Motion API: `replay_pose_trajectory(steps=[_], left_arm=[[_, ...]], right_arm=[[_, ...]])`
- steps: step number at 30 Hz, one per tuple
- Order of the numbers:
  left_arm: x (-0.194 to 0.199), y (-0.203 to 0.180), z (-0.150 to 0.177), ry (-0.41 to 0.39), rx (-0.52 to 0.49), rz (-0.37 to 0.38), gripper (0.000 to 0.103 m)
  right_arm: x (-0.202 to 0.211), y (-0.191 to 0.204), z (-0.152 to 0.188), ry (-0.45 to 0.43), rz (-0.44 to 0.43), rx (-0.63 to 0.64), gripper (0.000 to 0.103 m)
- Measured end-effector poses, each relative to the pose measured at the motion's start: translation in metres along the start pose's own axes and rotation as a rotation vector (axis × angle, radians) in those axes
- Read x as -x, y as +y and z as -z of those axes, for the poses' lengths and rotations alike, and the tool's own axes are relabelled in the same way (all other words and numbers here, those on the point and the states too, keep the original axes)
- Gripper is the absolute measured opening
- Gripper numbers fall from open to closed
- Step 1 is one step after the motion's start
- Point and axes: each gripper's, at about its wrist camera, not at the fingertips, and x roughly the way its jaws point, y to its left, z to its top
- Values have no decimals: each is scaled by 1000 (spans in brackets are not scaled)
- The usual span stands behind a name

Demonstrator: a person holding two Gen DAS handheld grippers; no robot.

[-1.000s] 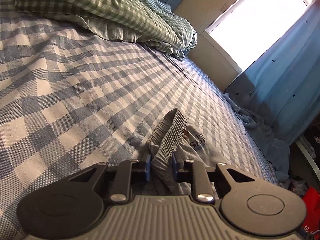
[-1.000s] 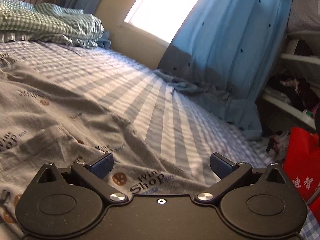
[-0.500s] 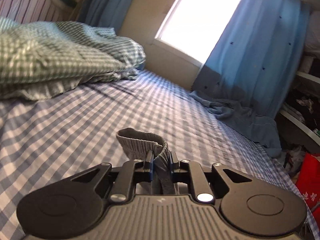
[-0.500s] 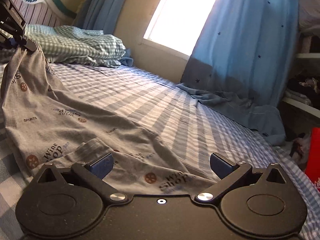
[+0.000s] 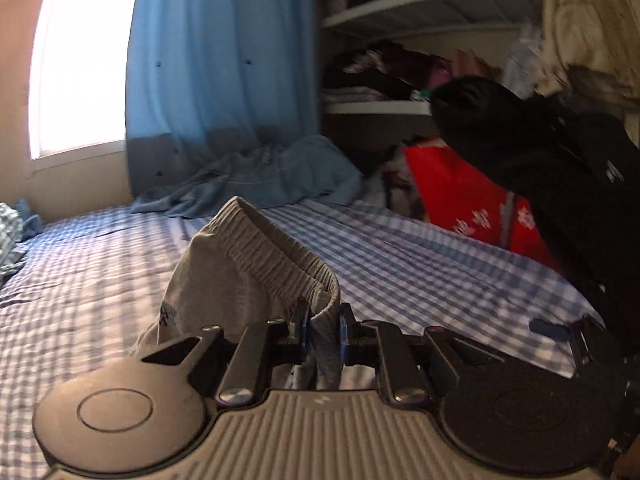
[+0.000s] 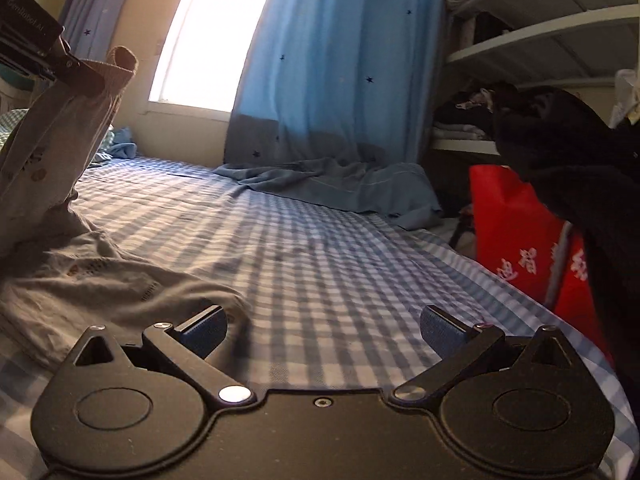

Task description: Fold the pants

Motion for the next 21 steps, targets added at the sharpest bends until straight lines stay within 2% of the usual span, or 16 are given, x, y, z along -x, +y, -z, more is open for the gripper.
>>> replay_pose_trajectory(steps=[3, 5, 6, 7, 8, 10, 11, 13, 16, 19, 21], left_arm=[[-32, -46, 26, 70, -75, 52, 16], [-49, -62, 47, 125, -95, 84, 27], [-54, -66, 56, 142, -102, 92, 38], [-57, -68, 66, 157, -114, 85, 47], [-56, -68, 73, 162, -129, 71, 50], [-43, -66, 87, 147, -167, 50, 65], [-35, -61, 91, 134, -177, 36, 68], [-19, -47, 96, 114, -162, 4, 79], [-5, -10, 94, 122, -20, -68, 90], [-2, 31, 97, 159, 206, -246, 99], [2, 55, 104, 170, 353, -347, 100]], right_arm=[[-3, -20, 21, 49, 43, -9, 102], [-4, -31, 33, 76, 59, -25, 102], [-5, -34, 37, 91, 64, -33, 102], [-5, -37, 41, 102, 66, -40, 102], [-5, -40, 43, 110, 64, -47, 102], [-5, -42, 42, 110, 52, -58, 102], [-7, -40, 38, 104, 41, -64, 102], [-10, -35, 25, 94, 3, -94, 102], [-21, -20, -1, 96, -82, -186, 102], [-36, 9, -25, 137, -160, -271, 102], [-43, 36, -34, 167, -185, -248, 102]])
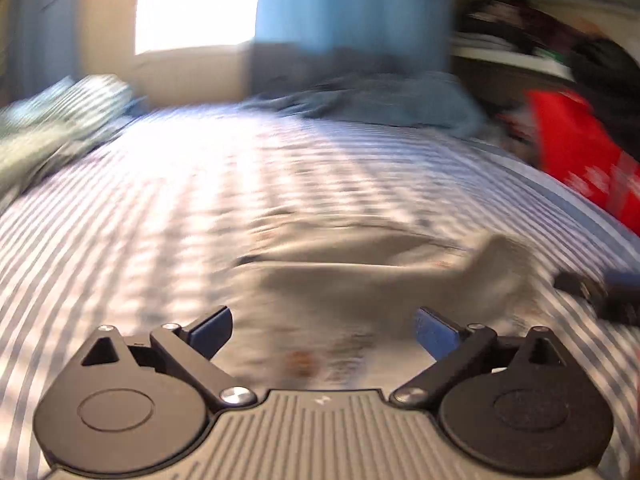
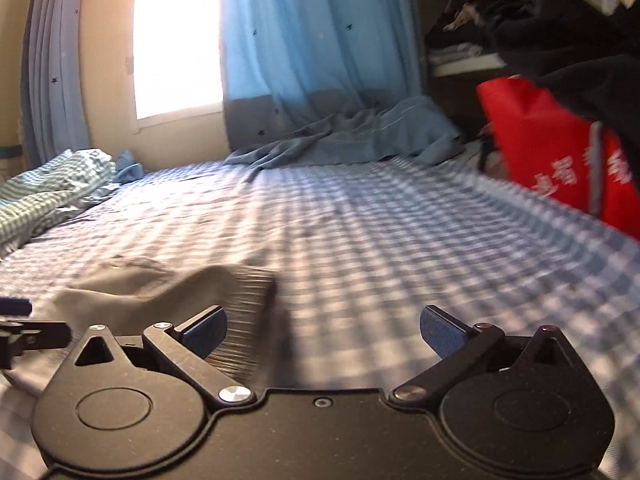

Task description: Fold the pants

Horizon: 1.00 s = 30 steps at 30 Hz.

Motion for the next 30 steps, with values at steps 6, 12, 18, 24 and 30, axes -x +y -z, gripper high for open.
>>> replay_pose_trajectory(steps=[6, 12, 18, 24, 30], left_arm=[[-3, 53, 39, 80, 112, -52, 95], [21, 53, 53, 31, 55, -20, 91], [18, 88, 39, -66, 236, 173, 100], [-12, 111, 50, -30, 397, 308, 68], [-15, 108, 55, 28, 367, 313, 23]], right_arm=[[0, 19, 35, 85, 117, 137, 102], [25, 4, 48, 55, 56, 78, 102], [0, 32, -39, 1, -192, 133, 102], [-136, 116, -104, 266, -613, 69, 92], [-204, 186, -98, 456, -596, 258, 45]])
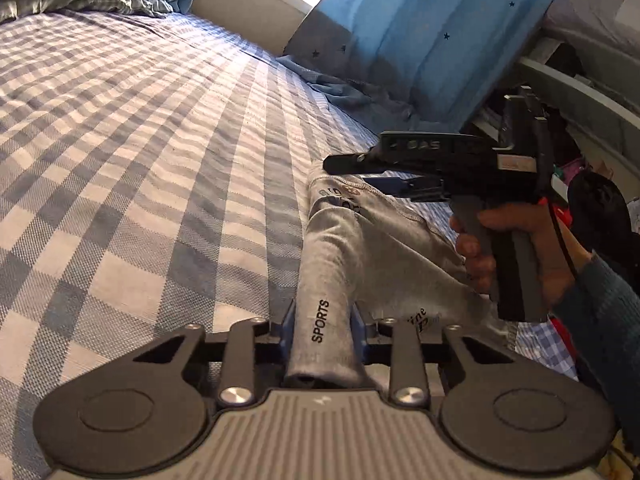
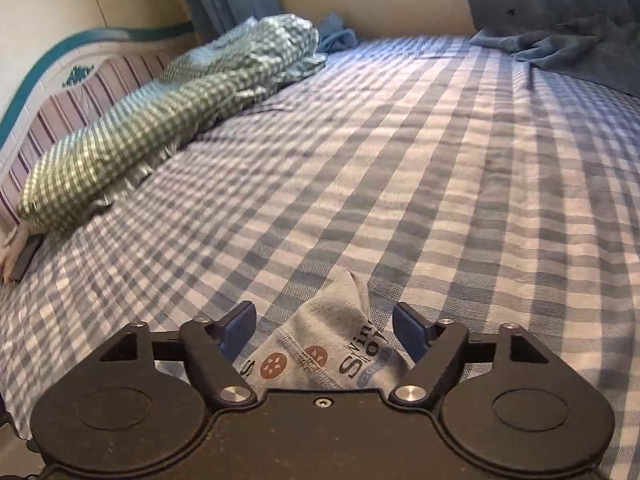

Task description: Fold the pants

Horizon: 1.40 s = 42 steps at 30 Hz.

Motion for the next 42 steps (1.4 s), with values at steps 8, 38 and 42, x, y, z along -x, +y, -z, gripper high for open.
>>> replay_pose_trajectory(steps=[8, 38, 42], left_arm=[[18, -21, 7, 8, 25, -63, 11], [-148, -97, -63, -70, -407, -658, 103], [-143, -95, -63, -67, -396, -648, 103]], right_arm=[[13, 14, -4, -95, 67, 64, 0], [94, -51, 193, -303, 1050, 212, 102], [94, -50, 191, -295, 1043, 207, 102]])
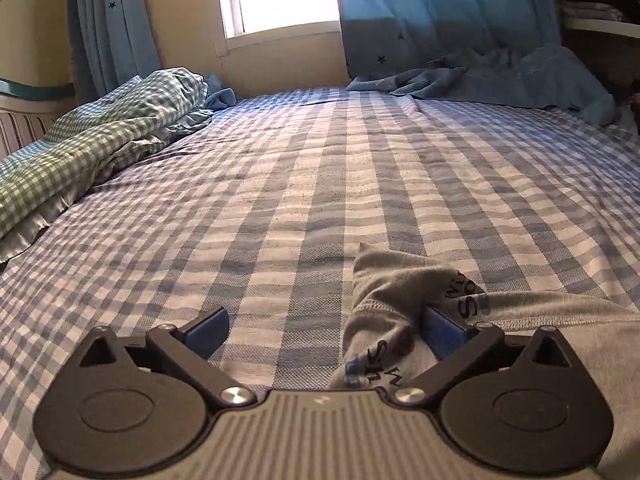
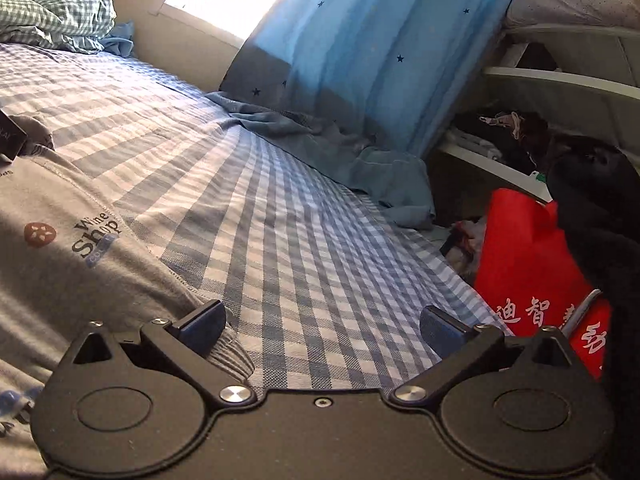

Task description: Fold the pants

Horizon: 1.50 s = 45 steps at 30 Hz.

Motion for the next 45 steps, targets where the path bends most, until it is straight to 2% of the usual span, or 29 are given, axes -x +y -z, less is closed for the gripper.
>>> replay_pose_trajectory(steps=[3, 6, 8, 10, 12, 16, 17, 19, 21, 24, 28, 32, 34, 37, 45], left_arm=[[7, 18, -3, -10, 47, 83, 102], [36, 50, -3, -33, 136, 221, 102], [61, 71, 8, -53, 223, 302, 102], [79, 84, 23, -39, 250, 343, 102], [93, 87, 45, -21, 237, 339, 102], [101, 80, 91, 58, 78, 336, 102], [106, 79, 97, 30, 54, 332, 102], [108, 83, 95, 45, 67, 342, 102], [107, 83, 98, 38, 60, 341, 102], [110, 77, 99, 37, 37, 323, 102], [111, 77, 99, 37, 43, 327, 102], [111, 75, 98, 37, 38, 323, 102], [111, 75, 99, 37, 39, 325, 102], [111, 76, 99, 36, 41, 326, 102], [110, 76, 101, 35, 42, 327, 102]], right_arm=[[18, -4, -3, -76, 14, 4, 102], [66, -11, -8, -185, 104, 22, 102], [94, -16, -9, -203, 89, -19, 102], [109, -12, -3, -181, 64, -17, 102], [113, -5, 8, -130, 85, -4, 102], [116, -8, 38, 35, 38, -92, 102], [112, -8, 46, 77, 36, -107, 102], [116, -13, 62, 47, 27, -184, 102], [119, -14, 64, 67, 41, -181, 102], [132, -15, 62, 46, 46, -196, 102], [149, -19, 45, -47, 76, -246, 102], [148, -20, 25, -99, 53, -292, 102], [139, -14, 21, -72, 22, -282, 102], [122, -2, 32, 37, -6, -229, 102], [128, -12, 50, 15, -76, -301, 102]])
